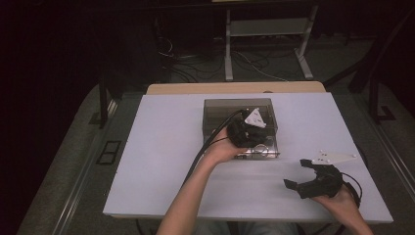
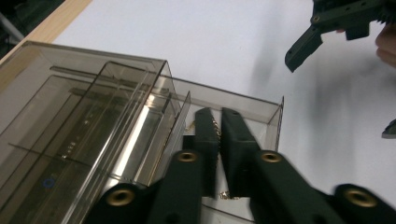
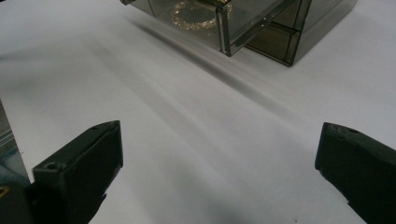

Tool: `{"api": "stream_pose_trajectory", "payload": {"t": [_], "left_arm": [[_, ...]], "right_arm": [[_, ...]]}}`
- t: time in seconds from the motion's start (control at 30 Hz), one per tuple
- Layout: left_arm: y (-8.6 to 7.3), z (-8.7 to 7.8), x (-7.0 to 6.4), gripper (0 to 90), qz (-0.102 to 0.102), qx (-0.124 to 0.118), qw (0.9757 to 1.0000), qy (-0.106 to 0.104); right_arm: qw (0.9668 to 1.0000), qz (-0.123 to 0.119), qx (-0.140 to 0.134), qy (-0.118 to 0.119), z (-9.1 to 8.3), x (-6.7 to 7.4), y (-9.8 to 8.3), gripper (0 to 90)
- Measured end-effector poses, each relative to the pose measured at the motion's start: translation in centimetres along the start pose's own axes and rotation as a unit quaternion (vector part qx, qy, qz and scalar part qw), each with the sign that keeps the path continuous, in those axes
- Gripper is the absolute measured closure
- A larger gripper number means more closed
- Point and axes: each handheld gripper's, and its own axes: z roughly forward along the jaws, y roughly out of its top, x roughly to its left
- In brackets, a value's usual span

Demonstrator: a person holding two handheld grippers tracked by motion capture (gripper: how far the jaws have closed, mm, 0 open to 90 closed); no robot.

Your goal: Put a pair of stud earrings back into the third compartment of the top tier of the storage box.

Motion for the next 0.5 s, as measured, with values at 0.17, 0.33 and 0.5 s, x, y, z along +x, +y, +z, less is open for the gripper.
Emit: {"api": "stream_pose_trajectory", "payload": {"t": [0.17,0.33,0.5], "left_arm": [[-0.1,-0.4,-0.3,60.5,-0.019,-0.009,0.9997,-0.007],[0.1,-1.0,-0.5,43.7,-0.038,-0.017,0.9991,-0.01],[0.3,-1.7,-0.9,29.6,-0.049,-0.021,0.9986,-0.003]], "right_arm": [[1.0,0.0,0.0,0.0,0.0,0.0,0.0,0.3],[1.0,0.002,0.001,0.0,0.0,0.0,0.0,0.3],[1.0,-0.001,0.0,0.0,0.0,0.0,0.0,0.3]]}}
